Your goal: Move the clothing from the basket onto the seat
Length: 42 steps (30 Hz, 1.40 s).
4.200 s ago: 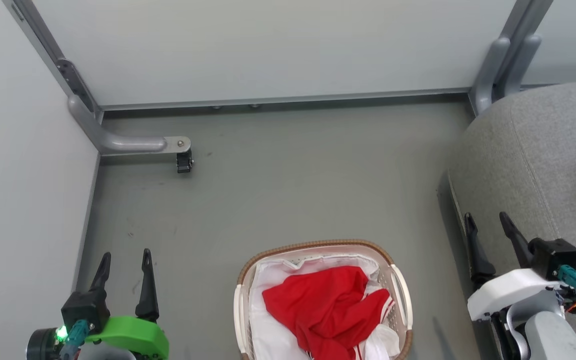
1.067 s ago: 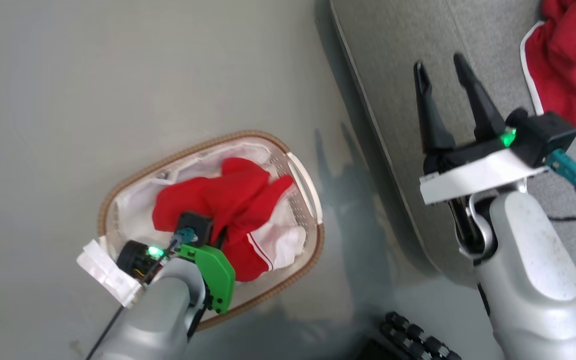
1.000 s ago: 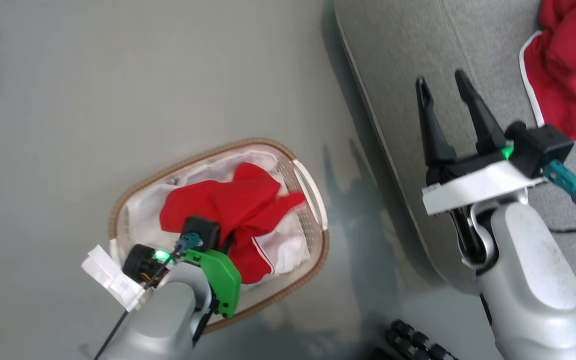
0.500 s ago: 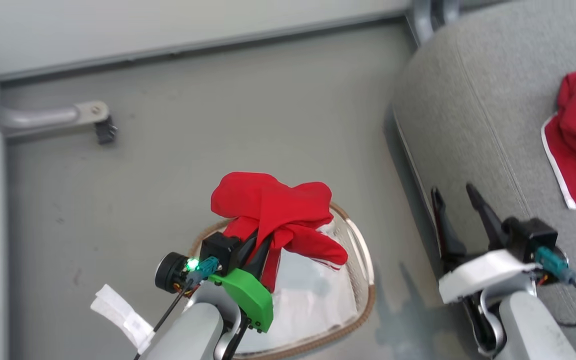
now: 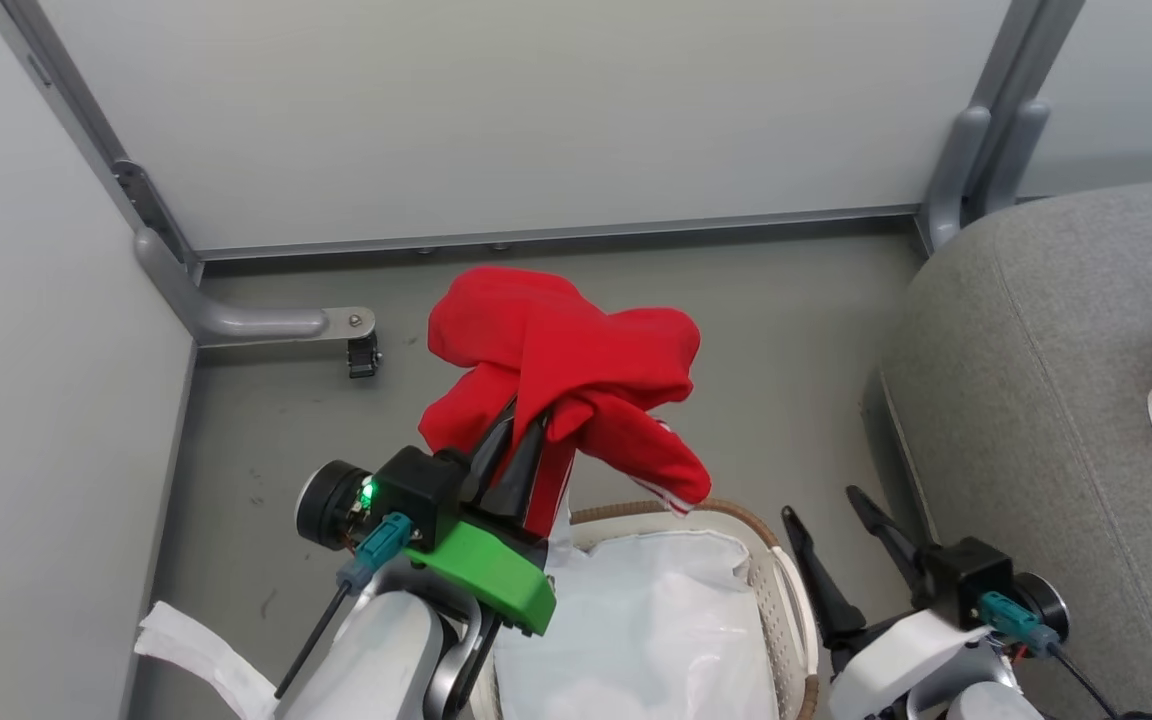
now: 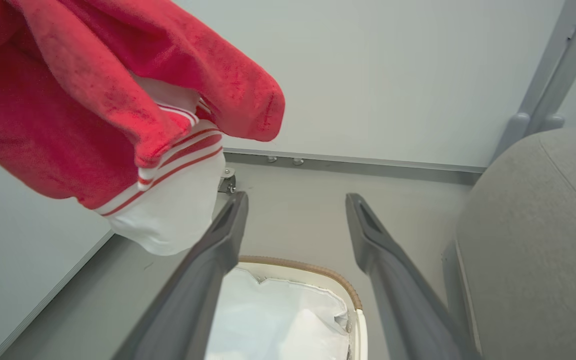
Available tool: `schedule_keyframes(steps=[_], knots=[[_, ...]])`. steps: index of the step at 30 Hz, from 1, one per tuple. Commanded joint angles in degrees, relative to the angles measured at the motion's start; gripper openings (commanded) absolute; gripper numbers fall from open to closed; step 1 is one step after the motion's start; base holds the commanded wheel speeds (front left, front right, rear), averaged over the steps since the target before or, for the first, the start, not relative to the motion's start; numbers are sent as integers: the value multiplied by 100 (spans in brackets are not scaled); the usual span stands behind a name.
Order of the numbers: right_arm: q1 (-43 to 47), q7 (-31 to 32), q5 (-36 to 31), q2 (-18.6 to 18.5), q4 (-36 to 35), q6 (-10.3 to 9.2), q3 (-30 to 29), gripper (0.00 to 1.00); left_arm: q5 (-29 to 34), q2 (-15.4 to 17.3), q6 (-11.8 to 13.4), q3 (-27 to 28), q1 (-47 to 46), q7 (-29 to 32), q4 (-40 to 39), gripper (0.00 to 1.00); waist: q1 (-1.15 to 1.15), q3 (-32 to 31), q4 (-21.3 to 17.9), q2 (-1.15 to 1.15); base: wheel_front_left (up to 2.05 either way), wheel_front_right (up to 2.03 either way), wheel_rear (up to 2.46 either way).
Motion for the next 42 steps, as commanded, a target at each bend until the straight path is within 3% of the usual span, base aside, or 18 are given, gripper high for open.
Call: schedule_keyframes(steps=[1,10,18,19,20,21,26,27,29,34,42], knots=[[-82,-1,-38,-81,-79,-6,187,100,34,-1,-14,7,91,1,-51,0,1,-204,236,21,0,0,0],[-1244,-1,-501,-661,-418,-6,2018,100,-111,-6,-34,-209,190,0,7,0,1,-190,447,21,0,0,0],[-2124,-1,-622,-394,562,-6,2745,100,-362,-7,-47,-708,88,-1,-45,0,1,-177,748,21,0,0,0],[-2169,-1,-568,-313,748,-6,2756,89,-408,-8,-48,-769,74,-1,-57,0,1,-173,781,21,0,0,0],[-2215,-1,-550,-270,894,-6,2785,22,-434,-8,-49,-808,64,-1,-64,0,1,-172,800,21,0,0,0],[-2245,-1,-469,-209,1069,-6,2799,0,-471,-9,-49,-853,54,-1,-67,0,1,-167,823,21,0,0,0],[-2201,-1,-153,-45,1264,-6,2550,0,-538,-10,-52,-897,48,0,-69,0,1,-138,803,21,0,0,0],[-2141,-1,-109,-31,1237,-6,2459,0,-540,-9,-47,-850,68,0,-79,16,1,-126,749,21,0,0,0],[-2006,-1,-17,-42,1188,-6,2265,0,-551,-7,-43,-792,128,1,-51,100,1,-111,623,21,0,0,0],[-1631,-1,183,-106,986,-6,1632,0,-448,-6,-47,-611,262,0,4,100,1,-96,50,21,0,0,0],[-1145,-1,263,-191,619,-6,975,0,-374,-4,-48,-432,294,2,62,100,1,68,-1357,21,0,0,0]])
